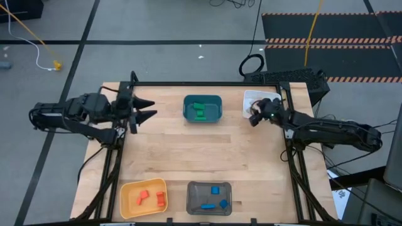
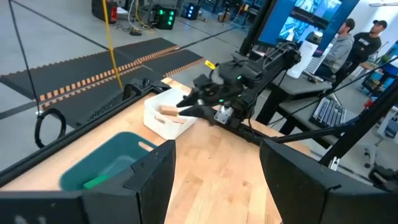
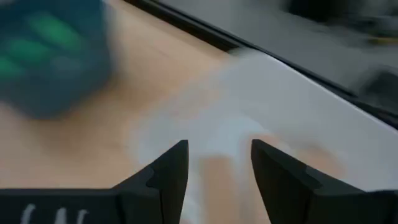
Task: Sort & place blocks by color
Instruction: Return to Home Position
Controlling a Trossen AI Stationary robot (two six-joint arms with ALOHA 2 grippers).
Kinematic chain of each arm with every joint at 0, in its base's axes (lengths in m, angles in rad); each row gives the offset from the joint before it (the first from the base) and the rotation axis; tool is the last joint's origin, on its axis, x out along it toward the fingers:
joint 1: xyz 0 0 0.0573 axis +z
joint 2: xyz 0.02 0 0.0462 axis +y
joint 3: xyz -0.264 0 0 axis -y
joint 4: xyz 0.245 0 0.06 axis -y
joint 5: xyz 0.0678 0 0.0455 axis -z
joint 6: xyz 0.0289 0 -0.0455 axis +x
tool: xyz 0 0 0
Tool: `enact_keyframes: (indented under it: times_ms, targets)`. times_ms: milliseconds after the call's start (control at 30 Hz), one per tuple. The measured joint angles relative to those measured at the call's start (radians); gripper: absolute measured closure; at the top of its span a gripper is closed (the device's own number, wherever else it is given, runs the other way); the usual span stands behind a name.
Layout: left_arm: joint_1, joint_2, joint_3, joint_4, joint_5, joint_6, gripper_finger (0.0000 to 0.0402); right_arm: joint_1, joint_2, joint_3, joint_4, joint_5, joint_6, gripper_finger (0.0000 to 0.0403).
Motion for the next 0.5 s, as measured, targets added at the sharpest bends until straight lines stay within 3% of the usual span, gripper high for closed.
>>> enact_keyframes:
  times_ms: [100, 233, 333, 500]
  targets:
    - [0.000, -0.040, 0.000, -0.043, -0.007, -0.001, 0.0167, 0.002, -0.060, 0.000, 0.075, -0.159, 0.011, 0.0238]
    - [0.000, -0.095, 0.000, -0.107, -0.007, 0.001, 0.0167, 0.002, -0.144, 0.001, 0.154, -0.286, 0.040, 0.0242]
    - [0.000, -0.134, 0.000, -0.189, -0.011, 0.000, 0.0167, 0.009, -0.200, 0.001, 0.169, -0.334, 0.045, 0.0242]
    - [0.000, -0.168, -0.039, -0.272, -0.114, -0.053, 0.0167, 0.066, -0.253, 0.001, 0.169, -0.334, 0.042, 0.0243]
